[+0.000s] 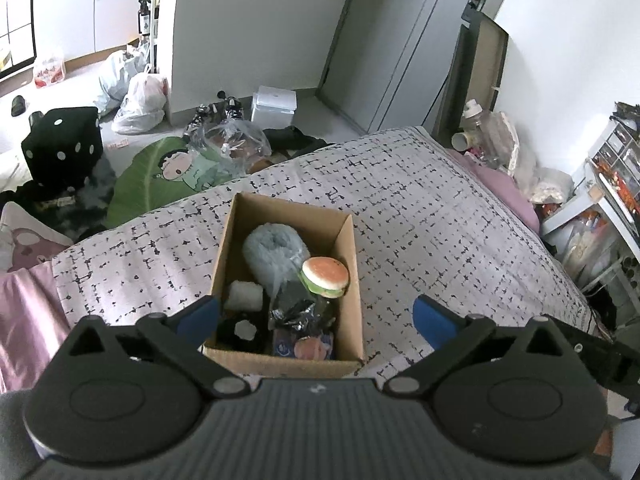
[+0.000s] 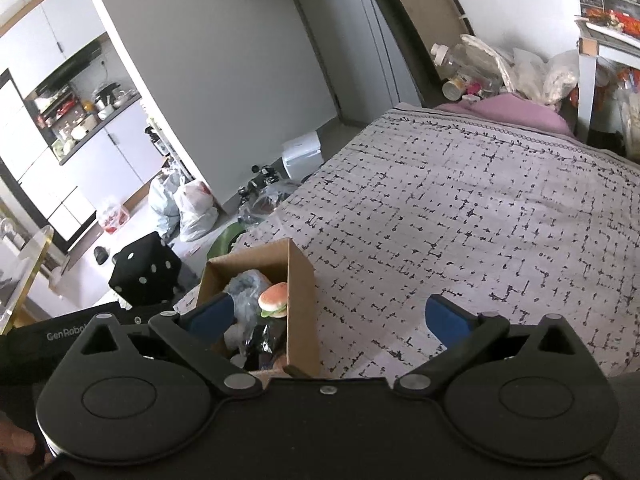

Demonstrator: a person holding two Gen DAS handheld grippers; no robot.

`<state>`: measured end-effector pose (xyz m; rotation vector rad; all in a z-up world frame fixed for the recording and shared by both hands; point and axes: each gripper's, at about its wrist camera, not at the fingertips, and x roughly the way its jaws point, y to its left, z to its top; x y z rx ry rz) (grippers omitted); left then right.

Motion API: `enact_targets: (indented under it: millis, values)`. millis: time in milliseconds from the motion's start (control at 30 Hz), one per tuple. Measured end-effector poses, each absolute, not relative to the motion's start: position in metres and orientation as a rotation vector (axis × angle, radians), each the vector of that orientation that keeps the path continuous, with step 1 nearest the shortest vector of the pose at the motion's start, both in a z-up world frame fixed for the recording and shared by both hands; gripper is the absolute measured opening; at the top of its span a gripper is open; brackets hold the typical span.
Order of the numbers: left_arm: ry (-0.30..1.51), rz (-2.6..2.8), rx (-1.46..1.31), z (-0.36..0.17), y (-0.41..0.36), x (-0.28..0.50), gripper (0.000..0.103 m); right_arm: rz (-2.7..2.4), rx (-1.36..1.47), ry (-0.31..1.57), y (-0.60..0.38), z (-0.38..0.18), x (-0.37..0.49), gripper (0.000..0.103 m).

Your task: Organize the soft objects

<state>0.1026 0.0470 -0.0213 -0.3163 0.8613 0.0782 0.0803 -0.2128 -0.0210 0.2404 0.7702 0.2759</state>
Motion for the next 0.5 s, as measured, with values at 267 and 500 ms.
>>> enact_targets:
  millis: [267,500]
  values:
    - [0.827,0.081,-0.295,0.0,0.034,0.08,0.102,0.264,0.214,0.775,-0.231,-0.015,0.066,0.103]
    - [0.815,0.11,-0.268,0.012,0.024,0.063,0.103,0.257,0.138,0.781,-0.237,-0.012,0.052,0.103]
